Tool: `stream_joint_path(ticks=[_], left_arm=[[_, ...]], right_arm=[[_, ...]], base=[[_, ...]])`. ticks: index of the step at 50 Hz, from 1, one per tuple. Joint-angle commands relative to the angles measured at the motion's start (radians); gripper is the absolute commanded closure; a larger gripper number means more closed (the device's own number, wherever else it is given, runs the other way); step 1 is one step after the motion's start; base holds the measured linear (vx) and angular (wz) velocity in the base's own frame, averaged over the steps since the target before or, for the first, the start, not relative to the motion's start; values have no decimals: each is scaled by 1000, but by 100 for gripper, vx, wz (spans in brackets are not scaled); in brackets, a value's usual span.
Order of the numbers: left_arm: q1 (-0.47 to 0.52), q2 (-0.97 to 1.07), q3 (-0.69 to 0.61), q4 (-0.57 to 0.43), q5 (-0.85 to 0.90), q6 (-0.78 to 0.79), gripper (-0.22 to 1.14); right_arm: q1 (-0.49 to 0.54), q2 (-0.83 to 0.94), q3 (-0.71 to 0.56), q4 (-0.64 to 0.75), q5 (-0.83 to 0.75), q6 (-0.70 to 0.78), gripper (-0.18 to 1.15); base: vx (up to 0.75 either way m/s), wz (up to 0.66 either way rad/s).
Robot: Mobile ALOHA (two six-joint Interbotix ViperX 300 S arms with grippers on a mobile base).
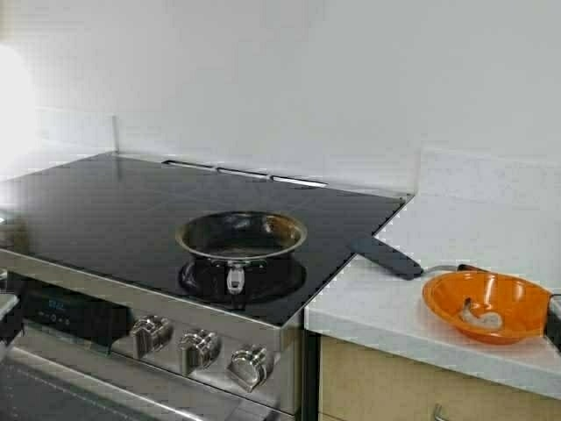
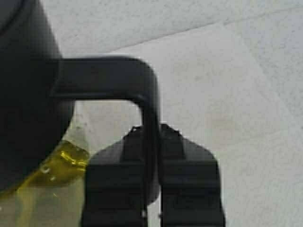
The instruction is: Add oil to the pan and cook the shrimp and serve it
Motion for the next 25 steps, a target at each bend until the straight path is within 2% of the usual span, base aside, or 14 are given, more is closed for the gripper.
stream_joint_path(ticks=[1, 8, 13, 16, 25], left_arm=[[0, 9, -6, 0, -8, 2, 89], [0, 9, -6, 2, -8, 2, 89], [0, 9, -6, 0, -8, 2, 89], [0, 9, -6, 0, -8, 0, 89], [0, 9, -6, 0, -8, 0, 89]], right_arm=[[-3, -26, -28, -3, -46, 12, 90], [-3, -14, -25, -3, -52, 9, 88], [-3, -2, -25, -5, -71, 11, 81], [-3, 0, -17, -5, -84, 11, 72], [-3, -3, -6, -5, -89, 12, 31]], base=[[0, 0], [0, 0], [0, 0], [0, 0], [0, 0]])
